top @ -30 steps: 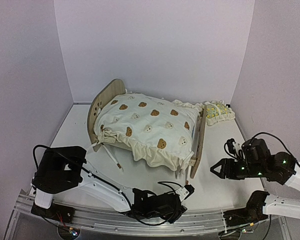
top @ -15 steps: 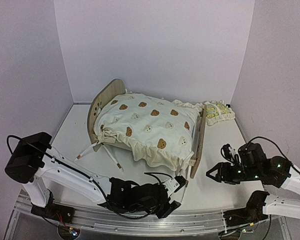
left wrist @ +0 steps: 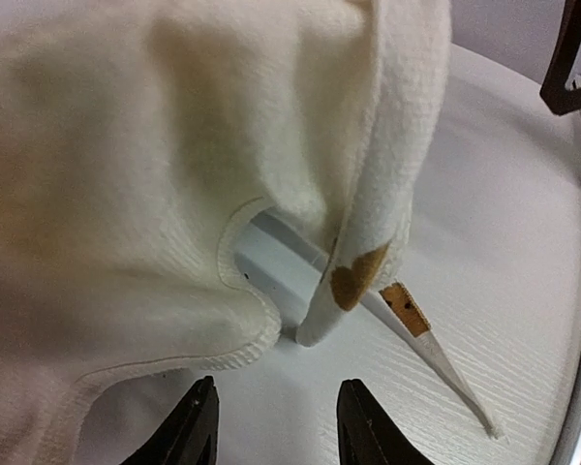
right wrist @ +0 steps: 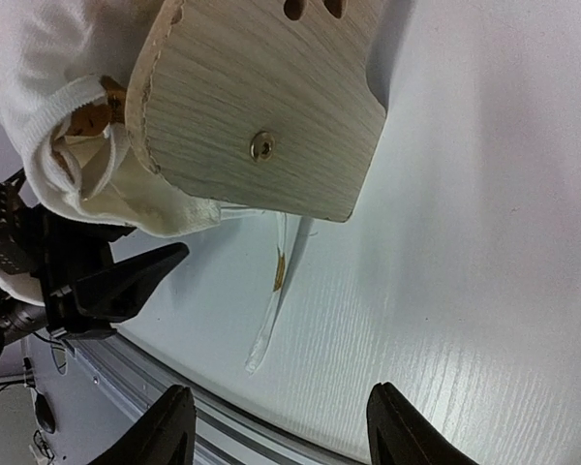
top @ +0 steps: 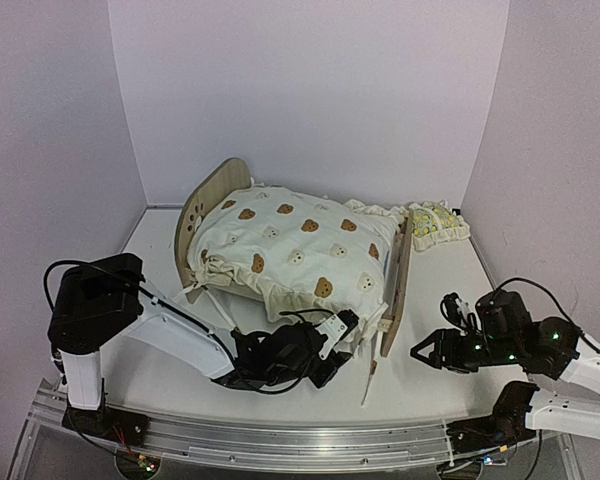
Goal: Set up the pet bed
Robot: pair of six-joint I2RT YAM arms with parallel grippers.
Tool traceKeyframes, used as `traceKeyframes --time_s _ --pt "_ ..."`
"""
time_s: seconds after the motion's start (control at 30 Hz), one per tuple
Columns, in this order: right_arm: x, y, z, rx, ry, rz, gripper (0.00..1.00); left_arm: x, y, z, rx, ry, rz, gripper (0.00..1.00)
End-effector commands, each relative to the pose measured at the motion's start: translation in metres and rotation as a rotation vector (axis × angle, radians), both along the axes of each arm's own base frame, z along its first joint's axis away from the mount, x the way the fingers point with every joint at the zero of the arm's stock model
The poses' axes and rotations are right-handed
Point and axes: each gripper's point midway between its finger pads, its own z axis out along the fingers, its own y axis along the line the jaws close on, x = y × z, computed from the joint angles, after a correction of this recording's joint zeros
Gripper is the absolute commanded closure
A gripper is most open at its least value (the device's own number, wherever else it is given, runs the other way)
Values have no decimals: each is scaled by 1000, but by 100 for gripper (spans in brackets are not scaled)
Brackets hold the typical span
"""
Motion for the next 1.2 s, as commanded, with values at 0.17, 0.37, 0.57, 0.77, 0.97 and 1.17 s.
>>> traceKeyframes --time_s 0.17,0.37,0.57,0.77,0.97,1.17 --pt "0 5 9 31 -26 21 38 -5 -33 0 -39 -21 -82 57" --pt "0 5 8 25 -24 25 38 -4 -39 -6 -90 -5 -82 61" --pt "-1 5 7 27 -17 26 38 7 -44 -5 -132 -22 -24 73" --pt "-2 3 8 30 -23 20 38 20 -35 -4 -164 -44 52 85" --pt "-2 3 6 24 -16 20 38 20 -38 -4 -178 -39 45 81" --pt "-1 2 6 20 -17 17 38 17 -41 -5 -187 -33 20 100"
